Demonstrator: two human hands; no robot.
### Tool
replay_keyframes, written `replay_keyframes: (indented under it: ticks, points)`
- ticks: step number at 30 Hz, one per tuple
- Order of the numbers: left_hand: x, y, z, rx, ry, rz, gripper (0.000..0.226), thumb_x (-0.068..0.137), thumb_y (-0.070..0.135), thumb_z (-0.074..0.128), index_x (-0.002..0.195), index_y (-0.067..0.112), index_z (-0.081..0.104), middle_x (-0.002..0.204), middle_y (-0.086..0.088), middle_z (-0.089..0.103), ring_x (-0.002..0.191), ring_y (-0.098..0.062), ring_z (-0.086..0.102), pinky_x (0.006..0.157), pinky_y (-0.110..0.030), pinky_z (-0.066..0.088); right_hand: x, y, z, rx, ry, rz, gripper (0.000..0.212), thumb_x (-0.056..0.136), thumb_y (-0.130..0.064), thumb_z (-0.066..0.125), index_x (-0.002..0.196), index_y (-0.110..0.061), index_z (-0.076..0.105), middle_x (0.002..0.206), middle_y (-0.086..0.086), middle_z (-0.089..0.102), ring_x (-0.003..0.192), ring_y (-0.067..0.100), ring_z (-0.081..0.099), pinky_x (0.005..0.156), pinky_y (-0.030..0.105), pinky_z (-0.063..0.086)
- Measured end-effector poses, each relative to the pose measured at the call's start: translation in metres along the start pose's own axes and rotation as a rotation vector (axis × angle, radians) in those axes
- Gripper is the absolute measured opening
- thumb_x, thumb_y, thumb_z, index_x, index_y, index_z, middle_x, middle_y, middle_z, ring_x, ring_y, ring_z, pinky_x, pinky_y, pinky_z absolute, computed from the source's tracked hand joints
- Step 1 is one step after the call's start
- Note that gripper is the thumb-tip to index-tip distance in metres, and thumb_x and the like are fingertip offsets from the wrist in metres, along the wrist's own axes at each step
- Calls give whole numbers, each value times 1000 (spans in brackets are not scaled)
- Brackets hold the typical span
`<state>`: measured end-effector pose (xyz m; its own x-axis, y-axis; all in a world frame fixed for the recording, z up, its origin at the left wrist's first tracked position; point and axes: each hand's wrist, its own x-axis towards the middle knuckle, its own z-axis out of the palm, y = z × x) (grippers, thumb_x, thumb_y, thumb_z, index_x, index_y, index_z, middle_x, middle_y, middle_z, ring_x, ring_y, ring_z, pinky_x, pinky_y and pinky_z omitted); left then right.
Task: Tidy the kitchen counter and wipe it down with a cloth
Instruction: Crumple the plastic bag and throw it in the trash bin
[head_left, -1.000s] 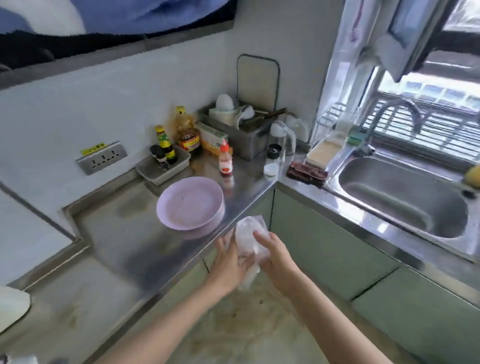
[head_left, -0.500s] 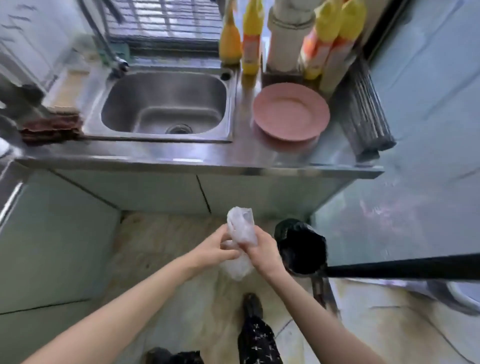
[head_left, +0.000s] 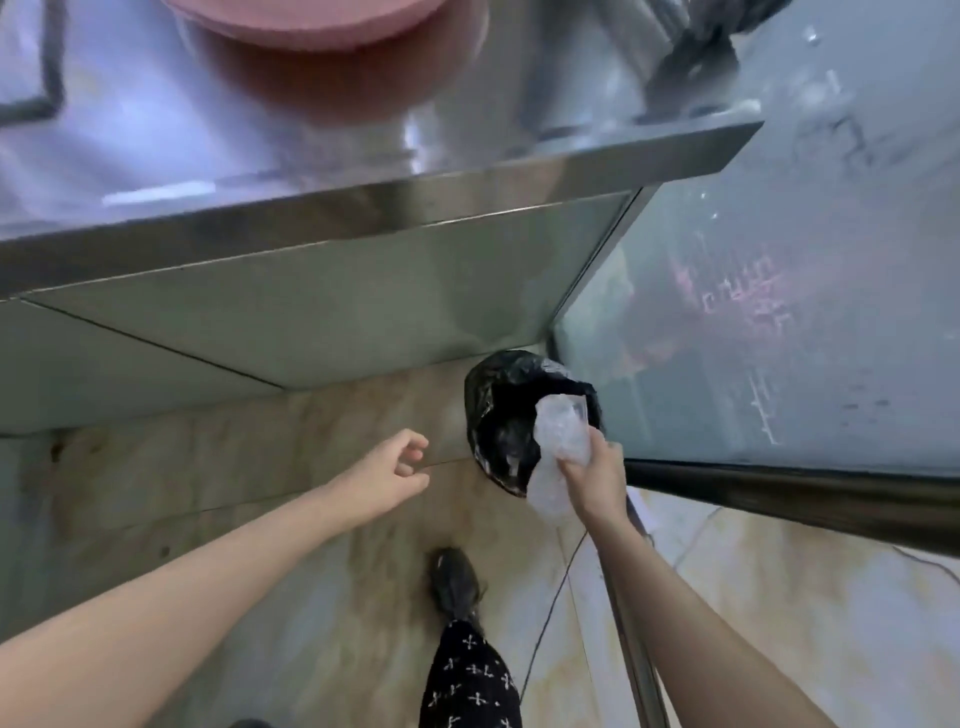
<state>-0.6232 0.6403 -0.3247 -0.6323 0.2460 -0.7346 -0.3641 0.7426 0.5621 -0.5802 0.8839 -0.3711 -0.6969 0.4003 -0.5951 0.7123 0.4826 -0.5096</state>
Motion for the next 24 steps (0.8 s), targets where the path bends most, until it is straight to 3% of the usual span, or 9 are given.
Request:
replay_keyframes:
  ticks: [1,3,5,8,10,14,17,21,24]
  points:
    - [16,-7,4,10,0,0,35,88,15,59,121,14,48,113,2,50,99,-15,54,86,-26,42,18,8,12,0,-12,-20,53,82,-15,63,132,-11,46,126,21,48,103,29,52,85,35,45]
    - [46,-23,10,26,4,-9,32,87,15,60,117,16,49,109,3,51,97,-15,54,87,-27,43,52,22,35,-59,-73,-17,88,77,-25,74,147,-10,22,146,17,32,133,31,31,108,43,30]
    - [66,-37,12,45,-2,-24,32,86,15,61,116,16,50,108,3,52,95,-15,55,84,-26,44,74,31,50,-177,-108,62,103,74,-34,77,149,-13,10,153,15,19,142,31,15,113,49,22]
    - [72,-46,5,37,15,-36,32,84,13,63,115,15,51,108,0,54,89,-16,56,70,-20,41,82,27,49,-248,-104,45,81,75,-25,72,143,-11,30,148,15,33,136,31,29,108,40,30]
    - [58,-44,-4,7,32,-51,31,84,11,63,113,16,51,110,-2,55,89,-16,56,71,-22,40,72,11,39,-270,-174,-15,62,78,-17,67,135,-6,44,138,15,48,126,31,44,98,35,38]
    - [2,-21,-36,-60,79,-62,34,85,9,62,117,11,51,117,-8,55,90,-15,53,79,-23,41,22,-58,12,-240,-310,-133,53,87,-16,61,135,-5,42,134,13,52,121,27,50,97,34,40]
    - [-55,2,-67,-136,167,-48,36,86,9,61,120,8,50,114,-5,54,95,-16,53,73,-18,43,-27,-123,-1,-285,-340,-289,50,86,-18,60,133,-9,46,131,11,55,119,28,51,97,38,43]
    - [-140,10,-105,-241,319,-48,31,86,12,61,113,18,50,111,0,54,99,-18,57,86,-29,46,-103,-206,1,-494,-405,-573,45,88,-21,55,130,-11,46,128,9,55,120,27,50,96,36,42]
    - [-210,0,-127,-328,468,-67,34,87,14,61,119,14,50,114,0,55,107,-17,56,91,-26,44,-172,-263,14,-557,-460,-817,47,90,-29,55,133,-14,44,132,7,53,123,24,48,98,32,39]
